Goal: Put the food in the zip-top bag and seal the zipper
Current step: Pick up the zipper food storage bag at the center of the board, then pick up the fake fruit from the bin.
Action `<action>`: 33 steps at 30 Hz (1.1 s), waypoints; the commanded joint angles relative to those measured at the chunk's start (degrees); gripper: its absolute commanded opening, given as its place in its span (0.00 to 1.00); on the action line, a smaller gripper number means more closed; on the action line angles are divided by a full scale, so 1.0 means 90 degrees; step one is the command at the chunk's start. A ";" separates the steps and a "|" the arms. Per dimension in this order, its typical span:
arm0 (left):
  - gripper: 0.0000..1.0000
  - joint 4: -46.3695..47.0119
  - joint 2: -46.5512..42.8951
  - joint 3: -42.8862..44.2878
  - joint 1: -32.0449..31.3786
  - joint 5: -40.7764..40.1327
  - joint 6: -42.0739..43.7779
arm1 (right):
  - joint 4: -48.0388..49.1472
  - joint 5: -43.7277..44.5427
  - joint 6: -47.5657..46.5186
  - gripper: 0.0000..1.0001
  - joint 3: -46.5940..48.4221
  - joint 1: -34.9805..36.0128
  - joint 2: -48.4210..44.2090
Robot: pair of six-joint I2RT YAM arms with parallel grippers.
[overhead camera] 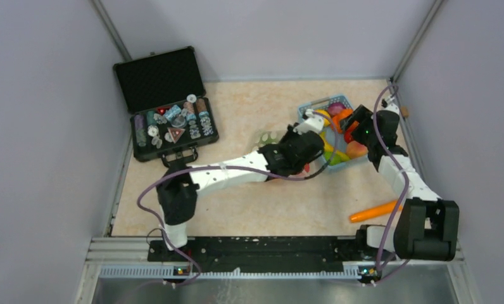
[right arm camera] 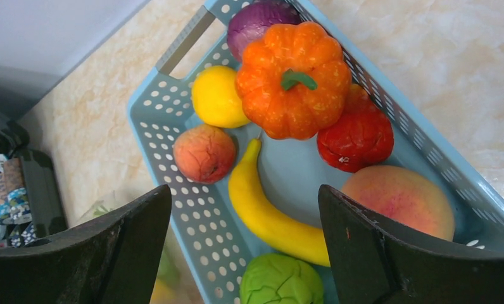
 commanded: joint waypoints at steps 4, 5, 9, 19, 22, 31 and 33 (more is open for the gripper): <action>0.00 0.0654 -0.2162 -0.1053 0.1134 0.1479 -0.0866 | -0.0179 -0.0440 -0.0355 0.84 0.0800 -0.0074 0.0626; 0.00 0.0755 -0.2440 -0.1317 0.1393 0.1904 -0.1127 | -0.0144 -0.0626 -0.0380 0.83 0.0836 -0.0069 0.0700; 0.00 0.1081 -0.3289 -0.2191 0.2172 0.2685 -0.1557 | -0.0020 -0.1282 -0.0495 0.80 0.0969 0.0058 0.1065; 0.00 0.0737 -0.3320 -0.2110 0.2312 0.3314 -0.1695 | -0.0228 -0.0622 -0.0639 0.80 0.1740 0.0998 0.2235; 0.00 0.0755 -0.3330 -0.2097 0.2316 0.3502 -0.1726 | -0.0205 -0.0287 -0.0538 0.81 0.1917 0.1143 0.2551; 0.00 0.0666 -0.3362 -0.2248 0.2315 0.3642 -0.1874 | -0.0135 0.0060 -0.0502 0.81 0.2404 0.1403 0.3484; 0.00 0.0666 -0.3363 -0.2259 0.2316 0.3698 -0.1885 | -0.0061 0.0015 -0.0480 0.82 0.2494 0.1438 0.3657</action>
